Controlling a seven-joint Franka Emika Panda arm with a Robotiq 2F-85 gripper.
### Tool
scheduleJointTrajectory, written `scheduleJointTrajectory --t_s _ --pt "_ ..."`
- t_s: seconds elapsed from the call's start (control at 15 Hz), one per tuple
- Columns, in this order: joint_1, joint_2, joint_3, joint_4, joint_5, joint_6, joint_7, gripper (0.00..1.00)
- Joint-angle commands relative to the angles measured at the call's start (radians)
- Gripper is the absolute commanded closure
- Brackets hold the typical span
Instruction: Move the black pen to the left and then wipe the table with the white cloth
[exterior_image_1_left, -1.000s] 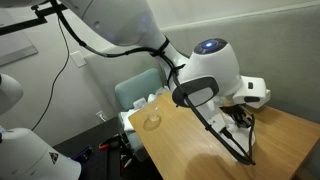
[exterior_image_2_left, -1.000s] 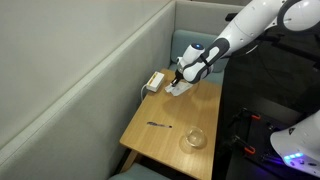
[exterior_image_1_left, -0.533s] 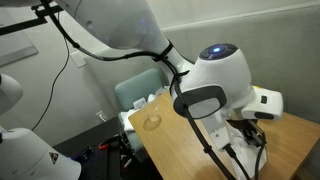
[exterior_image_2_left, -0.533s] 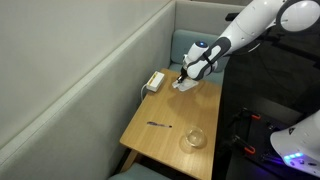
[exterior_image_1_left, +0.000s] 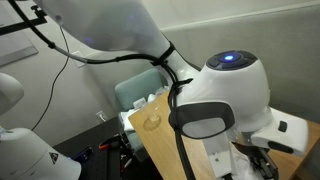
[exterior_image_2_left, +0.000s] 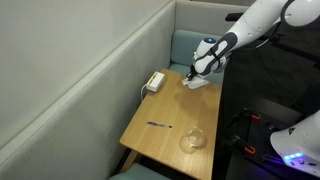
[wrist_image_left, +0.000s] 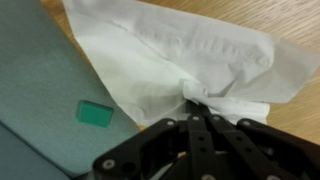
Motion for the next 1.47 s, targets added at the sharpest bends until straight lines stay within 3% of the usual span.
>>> scheduleJointTrajectory --t_s 0.0,0.33,0.6,0.93,1.4 --pt "-0.052 -0.083 0.102 -0.069 0.022 -0.111 -0.061 1.00" --pt "-0.021 -0.106 0.200 -0.107 0.043 -0.209 -0.142 1.00" --pt "0.046 -0.098 0.213 -0.116 0.030 -0.232 -0.148 1.00" --pt "0.109 -0.114 0.120 -0.138 0.001 -0.188 -0.110 1.00" --pt "0.106 -0.127 -0.091 -0.151 -0.035 -0.125 -0.047 1.00"
